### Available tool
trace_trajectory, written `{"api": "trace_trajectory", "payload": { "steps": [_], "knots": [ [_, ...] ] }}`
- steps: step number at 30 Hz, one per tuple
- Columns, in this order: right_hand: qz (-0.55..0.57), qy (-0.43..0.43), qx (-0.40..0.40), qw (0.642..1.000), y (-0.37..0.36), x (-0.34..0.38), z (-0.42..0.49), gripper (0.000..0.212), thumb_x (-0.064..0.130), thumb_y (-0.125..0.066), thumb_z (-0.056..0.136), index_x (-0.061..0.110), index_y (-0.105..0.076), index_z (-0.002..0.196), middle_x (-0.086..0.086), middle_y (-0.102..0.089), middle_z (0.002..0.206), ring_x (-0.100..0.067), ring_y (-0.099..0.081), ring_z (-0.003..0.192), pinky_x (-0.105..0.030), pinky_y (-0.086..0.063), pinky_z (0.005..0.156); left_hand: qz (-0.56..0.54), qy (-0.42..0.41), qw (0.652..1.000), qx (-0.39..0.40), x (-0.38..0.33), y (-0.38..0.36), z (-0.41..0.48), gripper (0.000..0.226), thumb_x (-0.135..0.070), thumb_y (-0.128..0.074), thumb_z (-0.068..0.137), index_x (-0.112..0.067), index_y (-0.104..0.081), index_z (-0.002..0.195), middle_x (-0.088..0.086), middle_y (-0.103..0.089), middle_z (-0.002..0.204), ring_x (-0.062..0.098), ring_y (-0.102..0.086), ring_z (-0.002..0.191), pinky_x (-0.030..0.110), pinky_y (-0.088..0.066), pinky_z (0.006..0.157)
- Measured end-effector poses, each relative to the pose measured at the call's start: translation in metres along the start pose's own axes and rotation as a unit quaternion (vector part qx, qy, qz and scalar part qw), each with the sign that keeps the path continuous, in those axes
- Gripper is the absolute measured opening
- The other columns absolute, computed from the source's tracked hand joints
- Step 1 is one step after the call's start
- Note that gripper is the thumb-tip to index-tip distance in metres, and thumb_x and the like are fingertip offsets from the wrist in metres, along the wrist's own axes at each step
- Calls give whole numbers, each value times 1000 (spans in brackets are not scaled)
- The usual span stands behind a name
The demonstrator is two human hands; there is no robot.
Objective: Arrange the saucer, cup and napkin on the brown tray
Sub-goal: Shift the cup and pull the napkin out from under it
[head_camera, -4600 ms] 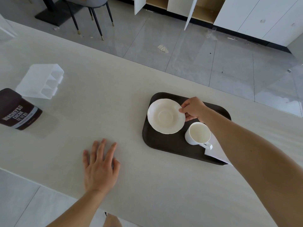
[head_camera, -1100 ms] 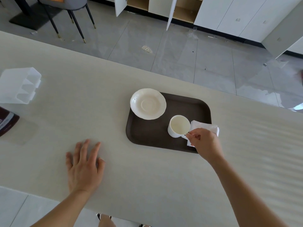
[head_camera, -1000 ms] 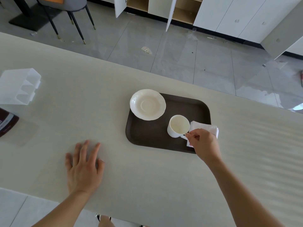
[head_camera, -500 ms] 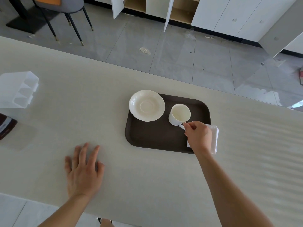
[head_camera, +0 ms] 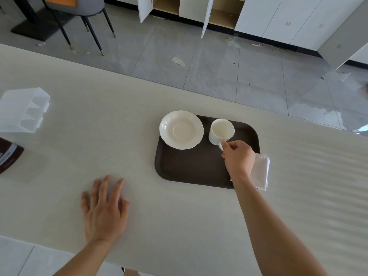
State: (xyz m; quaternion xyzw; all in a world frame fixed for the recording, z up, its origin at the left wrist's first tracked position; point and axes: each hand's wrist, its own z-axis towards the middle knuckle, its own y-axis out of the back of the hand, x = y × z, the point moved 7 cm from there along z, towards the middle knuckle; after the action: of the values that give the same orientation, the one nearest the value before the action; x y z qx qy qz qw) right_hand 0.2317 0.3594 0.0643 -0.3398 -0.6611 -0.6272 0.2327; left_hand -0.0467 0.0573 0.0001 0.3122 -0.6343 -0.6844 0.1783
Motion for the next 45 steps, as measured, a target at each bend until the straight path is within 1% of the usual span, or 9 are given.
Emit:
{"api": "trace_trajectory", "payload": {
  "steps": [3,5,9,11,17,22,27,38,45],
  "knots": [
    [7,-7,-2,1000,-2,0,-2,26,41,-67,87,21,-67,72,5,-70,62,-15,-69,67,-32,-54,71,-3,2,1000,5,-1,1,0,59,-35,-35,86,-23,-52,141,15,-42,153,37,-29,147,62,-16,119],
    [10,-8,-2,1000,-4,0,-3,26,42,-67,87,22,-66,71,6,-69,59,-13,-69,65,-29,-52,68,-2,0,1000,8,-1,1,-1,60,-36,-35,86,-23,-52,142,15,-42,153,37,-29,147,62,-16,119],
    [22,-11,4,1000,-7,1,-8,26,43,-68,87,24,-65,70,8,-68,56,-6,-68,56,-21,-43,56,-2,1,1000,8,0,0,-1,60,-36,-34,86,-23,-51,142,14,-42,153,37,-29,147,61,-15,119],
    [28,-14,5,1000,-8,1,-9,26,43,-68,87,25,-65,69,8,-69,57,-4,-68,55,-19,-40,54,0,1,1000,8,0,-1,-1,59,-36,-34,86,-24,-51,142,14,-42,154,37,-29,147,62,-16,119],
    [33,-10,16,999,-11,2,-7,26,42,-67,86,24,-64,67,8,-69,58,3,-66,53,-20,-40,54,3,0,1000,10,1,-3,-1,60,-37,-35,86,-25,-50,142,13,-41,154,36,-29,148,61,-16,119],
    [33,-10,18,999,-12,3,-4,27,41,-68,86,25,-64,65,8,-69,56,1,-67,53,-20,-41,55,-2,3,1000,15,0,-1,-1,60,-36,-35,86,-24,-50,143,14,-41,155,36,-27,149,61,-15,119],
    [39,-9,22,999,-13,1,-4,26,41,-69,86,24,-64,67,8,-69,59,-2,-68,55,-20,-43,55,-4,3,1000,9,-1,2,-2,60,-36,-36,85,-22,-52,142,15,-42,154,36,-29,148,61,-17,119],
    [34,-5,32,999,-14,4,-2,25,38,-69,87,21,-65,69,8,-70,62,4,-66,53,-17,-39,54,-2,4,1000,8,0,0,-1,60,-35,-36,85,-24,-51,142,14,-42,154,36,-29,148,61,-16,119],
    [53,-11,37,998,-15,1,-3,24,41,-70,86,22,-64,71,9,-71,65,0,-69,54,-20,-43,56,1,4,1000,17,-1,0,-2,60,-36,-35,86,-24,-50,143,14,-41,155,36,-27,149,61,-16,119]
  ]
}}
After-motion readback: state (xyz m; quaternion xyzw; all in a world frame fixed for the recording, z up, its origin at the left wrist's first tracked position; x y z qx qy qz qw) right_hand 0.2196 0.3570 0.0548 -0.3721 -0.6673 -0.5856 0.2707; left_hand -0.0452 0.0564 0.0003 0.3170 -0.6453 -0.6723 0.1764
